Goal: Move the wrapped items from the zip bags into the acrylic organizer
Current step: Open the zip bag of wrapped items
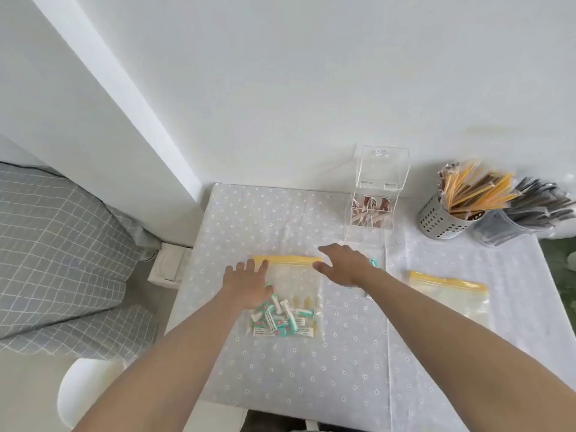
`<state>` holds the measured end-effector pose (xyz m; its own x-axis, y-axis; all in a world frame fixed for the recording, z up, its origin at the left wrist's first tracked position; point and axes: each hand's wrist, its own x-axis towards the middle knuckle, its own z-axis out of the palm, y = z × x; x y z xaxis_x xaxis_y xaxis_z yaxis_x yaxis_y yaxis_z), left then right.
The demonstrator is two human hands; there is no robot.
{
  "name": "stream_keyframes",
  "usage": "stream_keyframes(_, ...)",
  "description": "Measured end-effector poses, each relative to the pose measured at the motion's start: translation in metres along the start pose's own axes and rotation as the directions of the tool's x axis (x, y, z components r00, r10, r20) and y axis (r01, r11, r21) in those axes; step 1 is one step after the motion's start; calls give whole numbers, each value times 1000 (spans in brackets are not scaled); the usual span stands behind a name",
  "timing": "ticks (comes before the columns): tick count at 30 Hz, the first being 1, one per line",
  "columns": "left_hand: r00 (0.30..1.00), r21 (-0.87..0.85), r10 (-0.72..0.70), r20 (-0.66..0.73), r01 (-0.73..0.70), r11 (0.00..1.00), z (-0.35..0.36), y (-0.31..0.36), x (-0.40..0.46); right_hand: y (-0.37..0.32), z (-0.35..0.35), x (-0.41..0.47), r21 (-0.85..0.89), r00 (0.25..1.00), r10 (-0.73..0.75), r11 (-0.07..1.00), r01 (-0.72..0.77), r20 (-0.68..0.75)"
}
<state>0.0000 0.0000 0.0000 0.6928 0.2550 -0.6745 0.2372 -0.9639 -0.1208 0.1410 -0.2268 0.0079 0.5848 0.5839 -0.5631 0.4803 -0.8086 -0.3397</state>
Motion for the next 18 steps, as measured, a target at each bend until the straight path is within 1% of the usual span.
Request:
stream_keyframes(4, 1000, 35, -12, -25, 13, 999, 12, -11, 6, -10, 11, 23, 38, 997, 56, 998, -58, 51)
stream_keyframes(8, 999, 21, 9, 41, -10, 1000, 25, -17, 13, -11, 24, 39, 71, 992, 95, 992, -101, 87)
stream_keyframes(12, 999, -186, 30, 36, -22, 982, 34, -21, 17, -7, 25, 47, 89, 988, 136, 986, -142, 70)
stream_keyframes(15, 1000, -342, -1, -8, -2, 940, 42, -22, 23, -2, 25, 48, 127, 987, 154, 979, -159, 49)
stream_keyframes(18, 997, -440, -34, -65, 2, 898, 45, -21, 30, 3, 24, 44, 164, 983, 179, 970, -182, 32)
